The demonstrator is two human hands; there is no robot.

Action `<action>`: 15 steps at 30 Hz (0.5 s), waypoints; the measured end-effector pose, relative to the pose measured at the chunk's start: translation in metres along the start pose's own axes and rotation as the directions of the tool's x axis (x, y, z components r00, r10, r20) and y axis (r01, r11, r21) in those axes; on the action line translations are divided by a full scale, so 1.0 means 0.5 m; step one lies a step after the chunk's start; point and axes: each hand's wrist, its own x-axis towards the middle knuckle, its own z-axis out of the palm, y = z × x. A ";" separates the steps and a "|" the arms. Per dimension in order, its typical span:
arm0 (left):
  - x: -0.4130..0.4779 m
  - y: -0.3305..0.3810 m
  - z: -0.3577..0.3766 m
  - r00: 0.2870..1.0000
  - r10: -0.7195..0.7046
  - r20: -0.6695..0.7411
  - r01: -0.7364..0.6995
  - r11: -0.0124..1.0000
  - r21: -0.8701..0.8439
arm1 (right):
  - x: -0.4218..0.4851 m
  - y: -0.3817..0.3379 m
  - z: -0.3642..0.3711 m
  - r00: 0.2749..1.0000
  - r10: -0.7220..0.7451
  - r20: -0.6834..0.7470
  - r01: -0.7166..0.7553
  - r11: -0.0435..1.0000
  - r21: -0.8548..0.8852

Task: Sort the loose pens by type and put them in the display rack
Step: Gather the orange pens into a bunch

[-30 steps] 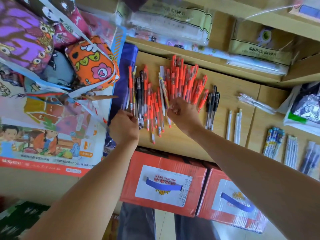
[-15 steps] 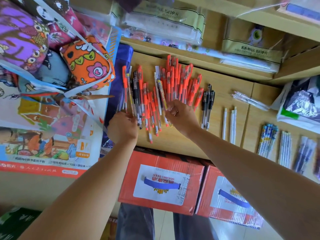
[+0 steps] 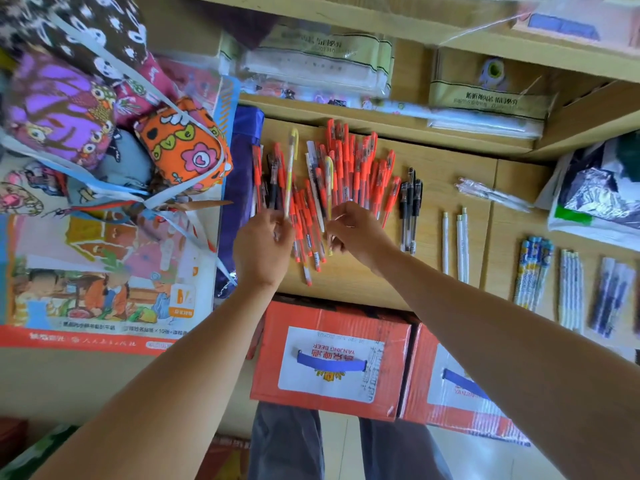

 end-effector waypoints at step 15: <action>-0.101 0.159 0.163 0.849 0.261 0.460 -0.252 0.964 -0.083 | -0.102 0.114 -0.183 0.985 -0.020 -0.172 0.040 0.993 0.113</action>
